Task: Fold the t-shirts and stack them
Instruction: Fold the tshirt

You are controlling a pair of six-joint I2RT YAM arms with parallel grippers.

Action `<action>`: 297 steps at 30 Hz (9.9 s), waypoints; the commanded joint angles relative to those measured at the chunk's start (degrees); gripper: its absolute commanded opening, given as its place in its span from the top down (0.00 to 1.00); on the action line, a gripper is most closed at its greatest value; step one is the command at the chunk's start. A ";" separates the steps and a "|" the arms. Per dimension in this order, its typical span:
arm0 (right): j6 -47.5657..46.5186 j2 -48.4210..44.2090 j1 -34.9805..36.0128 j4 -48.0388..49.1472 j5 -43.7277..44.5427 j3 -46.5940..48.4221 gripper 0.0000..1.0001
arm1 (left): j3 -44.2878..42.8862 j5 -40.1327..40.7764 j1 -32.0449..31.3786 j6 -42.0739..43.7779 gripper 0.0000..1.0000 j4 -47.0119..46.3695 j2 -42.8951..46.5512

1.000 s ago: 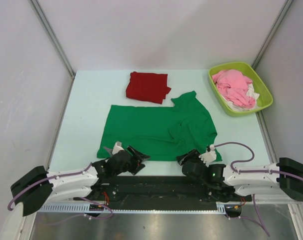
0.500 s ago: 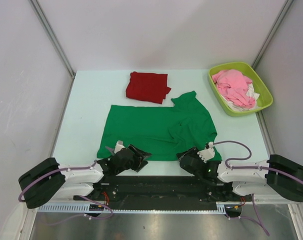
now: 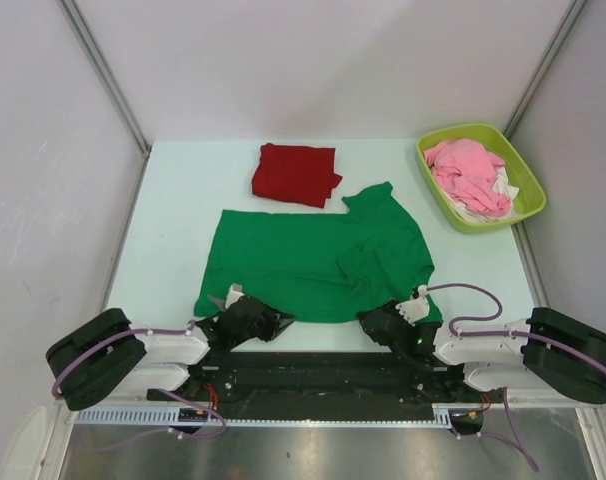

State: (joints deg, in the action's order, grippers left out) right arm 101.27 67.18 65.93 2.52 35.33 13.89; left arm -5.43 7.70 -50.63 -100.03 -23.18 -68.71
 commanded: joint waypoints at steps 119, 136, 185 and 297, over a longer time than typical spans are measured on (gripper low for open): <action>-70.86 28.53 -57.67 -6.74 -48.52 49.30 0.03 | -65.94 -3.66 48.79 80.78 0.38 46.47 -37.29; -70.95 29.85 -58.29 -6.83 -49.22 49.30 0.03 | -63.04 -9.90 46.68 82.89 0.61 43.92 -37.73; -72.00 62.11 -56.88 -14.56 -48.78 76.20 0.75 | -63.12 -7.97 47.56 82.36 1.00 45.50 -38.17; -54.25 5.49 -57.41 -22.04 -28.83 22.32 0.10 | -30.69 -33.47 49.66 62.15 0.17 45.76 3.14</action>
State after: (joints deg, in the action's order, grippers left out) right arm 47.46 69.36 8.93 -24.36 6.70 36.07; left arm -36.80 -25.08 -1.10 -39.00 24.14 -65.56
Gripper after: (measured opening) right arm 0.913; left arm 0.831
